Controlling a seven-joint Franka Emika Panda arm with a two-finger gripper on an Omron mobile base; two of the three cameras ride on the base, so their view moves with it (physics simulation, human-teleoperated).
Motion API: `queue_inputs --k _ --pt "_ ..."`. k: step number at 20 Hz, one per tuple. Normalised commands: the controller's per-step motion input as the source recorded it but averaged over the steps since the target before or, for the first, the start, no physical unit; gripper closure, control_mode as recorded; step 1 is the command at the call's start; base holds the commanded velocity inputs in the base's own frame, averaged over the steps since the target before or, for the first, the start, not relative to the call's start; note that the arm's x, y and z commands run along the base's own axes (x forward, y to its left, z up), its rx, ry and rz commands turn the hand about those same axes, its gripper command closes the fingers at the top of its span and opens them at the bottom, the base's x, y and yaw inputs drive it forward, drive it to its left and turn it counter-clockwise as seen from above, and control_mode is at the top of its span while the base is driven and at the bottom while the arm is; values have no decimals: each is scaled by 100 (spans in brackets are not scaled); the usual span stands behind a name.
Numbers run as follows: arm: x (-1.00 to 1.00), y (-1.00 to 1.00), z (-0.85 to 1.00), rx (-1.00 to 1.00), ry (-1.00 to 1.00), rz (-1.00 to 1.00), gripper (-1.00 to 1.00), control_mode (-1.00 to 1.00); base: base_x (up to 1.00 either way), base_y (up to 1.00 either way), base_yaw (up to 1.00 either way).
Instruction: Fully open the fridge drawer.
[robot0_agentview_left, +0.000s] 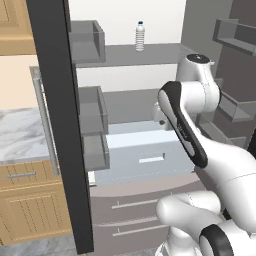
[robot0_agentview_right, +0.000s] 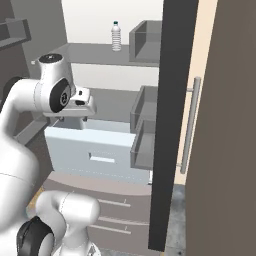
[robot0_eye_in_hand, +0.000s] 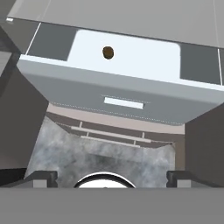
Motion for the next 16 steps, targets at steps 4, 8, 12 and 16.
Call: queue_inputs --k 4,8,12,16 --pt "50 0 -16 -2 -1 0 -100 -100 0 0 0" --pt "51 0 -54 -6 -1 0 -100 -100 0 0 0" --pt "41 1 -57 0 0 0 -100 -100 0 0 0" --pt "27 0 -49 5 -5 0 -100 -100 0 0 0"
